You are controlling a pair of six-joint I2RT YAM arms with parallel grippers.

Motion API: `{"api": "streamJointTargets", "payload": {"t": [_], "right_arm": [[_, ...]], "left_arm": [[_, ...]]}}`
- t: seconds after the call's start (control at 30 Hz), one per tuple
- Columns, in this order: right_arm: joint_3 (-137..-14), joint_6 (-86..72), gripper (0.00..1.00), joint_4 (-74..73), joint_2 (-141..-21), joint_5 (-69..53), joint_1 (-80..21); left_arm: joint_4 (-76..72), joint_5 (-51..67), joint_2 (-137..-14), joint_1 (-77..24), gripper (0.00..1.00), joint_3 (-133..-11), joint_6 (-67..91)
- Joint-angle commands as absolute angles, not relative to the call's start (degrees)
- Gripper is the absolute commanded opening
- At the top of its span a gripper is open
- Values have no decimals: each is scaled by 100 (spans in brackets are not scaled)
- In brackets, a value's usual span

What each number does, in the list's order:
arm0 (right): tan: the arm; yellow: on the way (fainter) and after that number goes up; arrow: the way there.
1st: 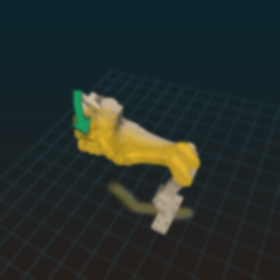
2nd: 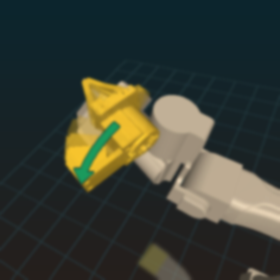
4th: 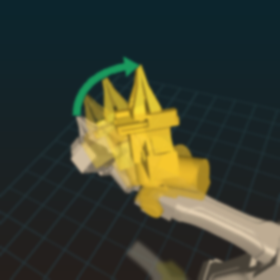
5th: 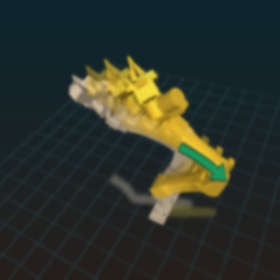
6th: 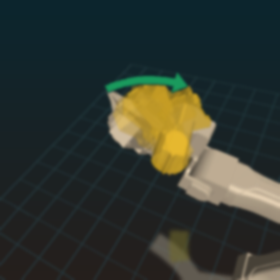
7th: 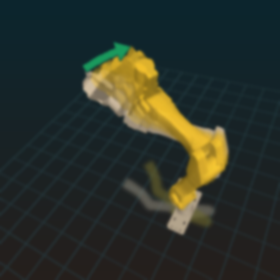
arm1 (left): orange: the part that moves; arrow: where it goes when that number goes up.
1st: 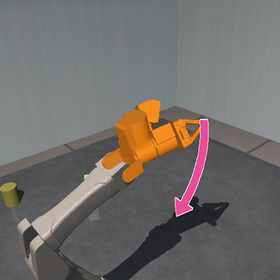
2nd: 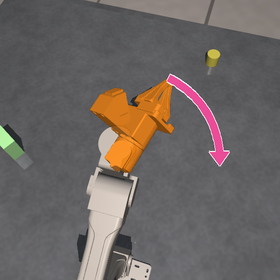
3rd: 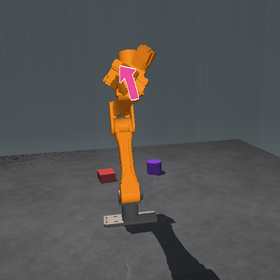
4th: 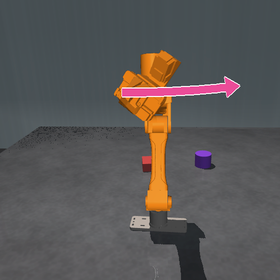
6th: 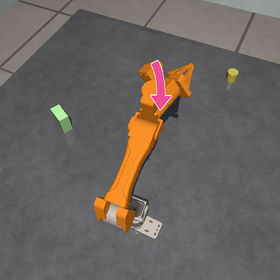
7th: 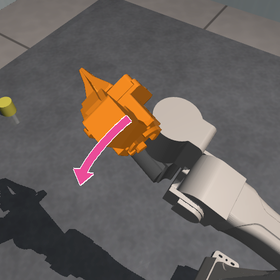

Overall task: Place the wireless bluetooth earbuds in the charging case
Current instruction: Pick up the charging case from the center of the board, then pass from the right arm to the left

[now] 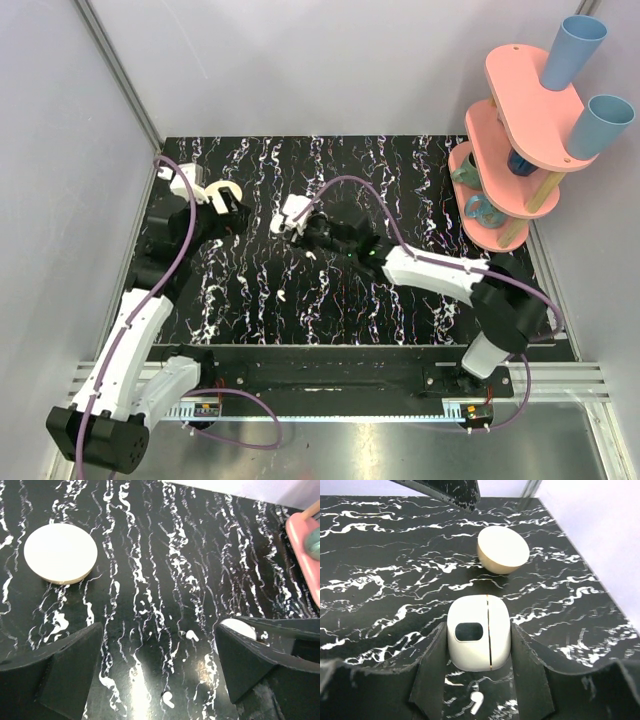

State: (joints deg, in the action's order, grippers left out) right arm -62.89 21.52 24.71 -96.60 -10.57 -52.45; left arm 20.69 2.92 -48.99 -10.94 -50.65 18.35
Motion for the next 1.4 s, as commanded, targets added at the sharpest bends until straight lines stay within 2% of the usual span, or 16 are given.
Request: {"api": "streamJointTargets", "payload": {"t": [0.0, 0.27, 0.4, 0.5, 0.67, 0.93, 1.1, 1.37], "right_arm": [[-5994, 2679, 24, 2638, -8957, -1159, -5028], [-5740, 3076, 23, 2250, -7990, -1099, -4922], [-5590, 3313, 25, 2180, -7551, -1046, -4904], [-5546, 3419, 25, 2083, -7287, -1081, -4913], [-5502, 3489, 26, 1986, -7058, -1063, -4913], [-5528, 3428, 26, 2048, -7040, -1195, -4913], [-5493, 3401, 26, 2162, -6996, -1169, -4913], [-5458, 3428, 26, 2268, -6900, -1160, -4913]], "left_arm": [[1364, 1034, -5045, -1063, 99, -5440, 2118], [765, 2951, -5510, -1063, 99, -5844, 2206], [46, 4704, -5774, -1063, 99, -5915, 2574], [-728, 5525, -6055, -1072, 99, -5915, 3128], [-1493, 6291, -6293, -1072, 99, -5845, 3515], [-2329, 6539, -6416, -1203, 99, -5713, 3902], [-1725, 6381, -6644, -1414, 91, -5871, 3552], [-1239, 6012, -6767, -1556, 89, -5968, 3234]]}}
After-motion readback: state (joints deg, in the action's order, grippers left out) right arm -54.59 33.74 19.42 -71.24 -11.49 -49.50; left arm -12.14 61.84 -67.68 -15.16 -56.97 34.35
